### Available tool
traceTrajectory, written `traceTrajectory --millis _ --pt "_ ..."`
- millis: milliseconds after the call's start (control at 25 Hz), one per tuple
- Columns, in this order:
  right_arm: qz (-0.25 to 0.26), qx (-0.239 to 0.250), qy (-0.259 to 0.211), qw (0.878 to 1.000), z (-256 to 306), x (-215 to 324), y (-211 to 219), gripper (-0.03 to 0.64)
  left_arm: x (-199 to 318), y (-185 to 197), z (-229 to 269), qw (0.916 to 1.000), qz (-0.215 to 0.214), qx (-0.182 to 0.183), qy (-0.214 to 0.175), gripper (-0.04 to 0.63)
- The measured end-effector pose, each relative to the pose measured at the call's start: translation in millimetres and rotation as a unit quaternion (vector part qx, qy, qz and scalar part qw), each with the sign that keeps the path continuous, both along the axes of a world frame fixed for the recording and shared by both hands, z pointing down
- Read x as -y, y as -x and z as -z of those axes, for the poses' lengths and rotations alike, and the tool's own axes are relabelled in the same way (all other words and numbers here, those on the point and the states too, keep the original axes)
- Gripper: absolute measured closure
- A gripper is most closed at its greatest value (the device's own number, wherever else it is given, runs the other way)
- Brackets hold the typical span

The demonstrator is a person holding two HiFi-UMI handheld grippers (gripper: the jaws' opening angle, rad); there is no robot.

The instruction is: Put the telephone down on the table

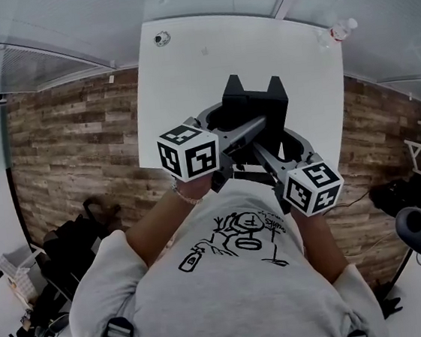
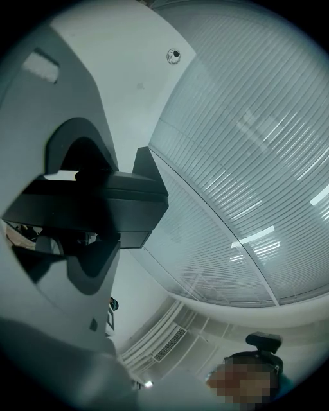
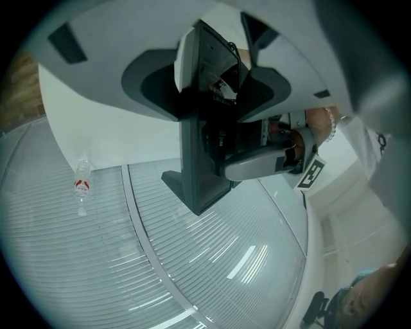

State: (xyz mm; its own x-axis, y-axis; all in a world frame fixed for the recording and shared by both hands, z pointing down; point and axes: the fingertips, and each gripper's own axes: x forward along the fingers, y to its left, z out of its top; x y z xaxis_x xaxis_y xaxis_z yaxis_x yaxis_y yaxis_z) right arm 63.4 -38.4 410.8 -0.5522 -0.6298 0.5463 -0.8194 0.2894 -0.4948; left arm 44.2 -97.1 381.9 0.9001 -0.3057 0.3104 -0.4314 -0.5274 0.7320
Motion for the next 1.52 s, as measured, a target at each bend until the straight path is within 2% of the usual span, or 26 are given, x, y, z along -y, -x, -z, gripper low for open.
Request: traceTrajectory --millis 1520 --pt "-0.026 0.017 0.053 0.998 -100 48 -23 0.35 51 -27 -104 0.9984 -0.025 0.024 0.044 0.275"
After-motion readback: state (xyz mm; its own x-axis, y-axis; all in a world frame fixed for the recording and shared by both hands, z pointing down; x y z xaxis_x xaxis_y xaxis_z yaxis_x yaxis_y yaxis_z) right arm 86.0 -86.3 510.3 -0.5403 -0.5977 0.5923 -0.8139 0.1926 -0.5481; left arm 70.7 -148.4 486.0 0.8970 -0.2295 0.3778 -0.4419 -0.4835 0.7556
